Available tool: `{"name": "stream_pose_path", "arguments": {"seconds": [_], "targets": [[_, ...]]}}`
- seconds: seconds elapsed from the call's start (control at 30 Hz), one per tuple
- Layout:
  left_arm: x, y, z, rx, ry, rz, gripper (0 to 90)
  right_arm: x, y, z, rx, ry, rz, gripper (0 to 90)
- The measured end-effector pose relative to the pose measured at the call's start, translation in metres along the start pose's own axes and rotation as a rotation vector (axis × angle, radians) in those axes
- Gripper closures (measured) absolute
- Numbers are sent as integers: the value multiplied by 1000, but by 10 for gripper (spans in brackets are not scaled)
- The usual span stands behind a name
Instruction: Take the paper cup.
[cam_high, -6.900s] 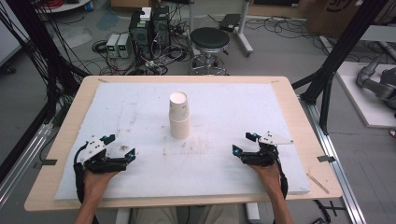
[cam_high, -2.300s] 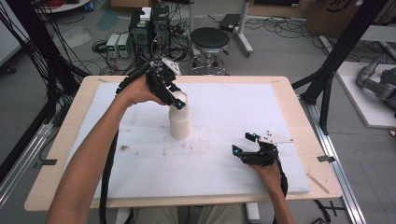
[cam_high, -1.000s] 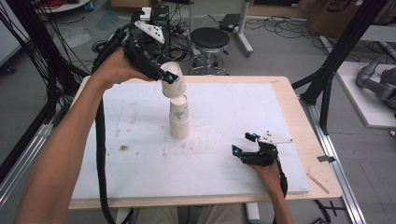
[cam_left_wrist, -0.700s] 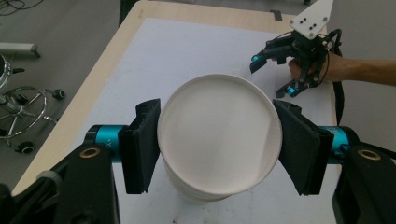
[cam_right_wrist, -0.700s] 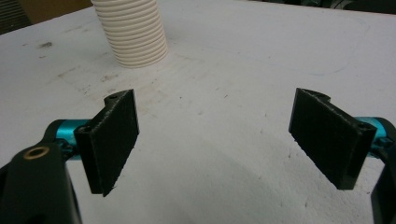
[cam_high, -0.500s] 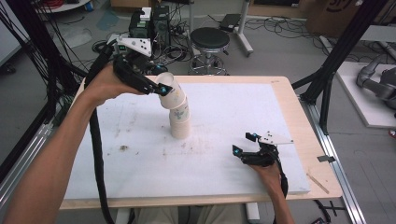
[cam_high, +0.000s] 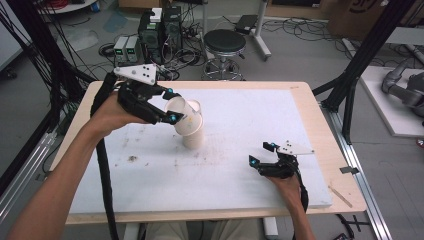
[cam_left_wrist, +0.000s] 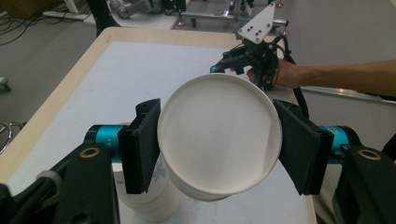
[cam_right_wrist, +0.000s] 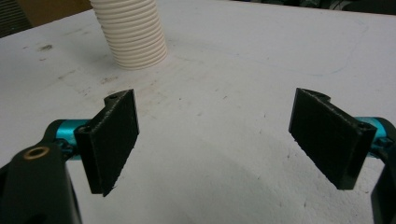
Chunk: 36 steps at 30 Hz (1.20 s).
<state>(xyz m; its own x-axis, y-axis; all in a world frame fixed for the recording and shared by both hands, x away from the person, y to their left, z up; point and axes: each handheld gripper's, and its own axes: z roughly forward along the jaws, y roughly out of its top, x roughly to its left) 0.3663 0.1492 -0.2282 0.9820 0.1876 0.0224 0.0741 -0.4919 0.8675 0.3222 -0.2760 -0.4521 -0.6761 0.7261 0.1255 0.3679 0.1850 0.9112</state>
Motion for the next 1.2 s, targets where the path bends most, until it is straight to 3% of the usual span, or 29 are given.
{"name": "stream_pose_path", "arguments": {"seconds": [0.2,0.37,0.6,0.7,1.13,1.2], "targets": [[-14,-22,6,-61,-35,-12,357,0,0,0,4,0,1,164],[-27,-53,15,-142,-44,-52,357,0,0,1,6,0,-2,164],[-39,-75,25,-172,-26,-51,357,0,0,1,12,-2,-4,164],[-45,-90,31,-209,-26,-52,357,1,1,1,12,-3,-4,164],[-53,-127,37,-290,-13,-50,356,2,0,1,8,-11,-15,164],[-50,-128,38,-269,-14,-59,356,1,0,1,12,-9,-12,164]]}}
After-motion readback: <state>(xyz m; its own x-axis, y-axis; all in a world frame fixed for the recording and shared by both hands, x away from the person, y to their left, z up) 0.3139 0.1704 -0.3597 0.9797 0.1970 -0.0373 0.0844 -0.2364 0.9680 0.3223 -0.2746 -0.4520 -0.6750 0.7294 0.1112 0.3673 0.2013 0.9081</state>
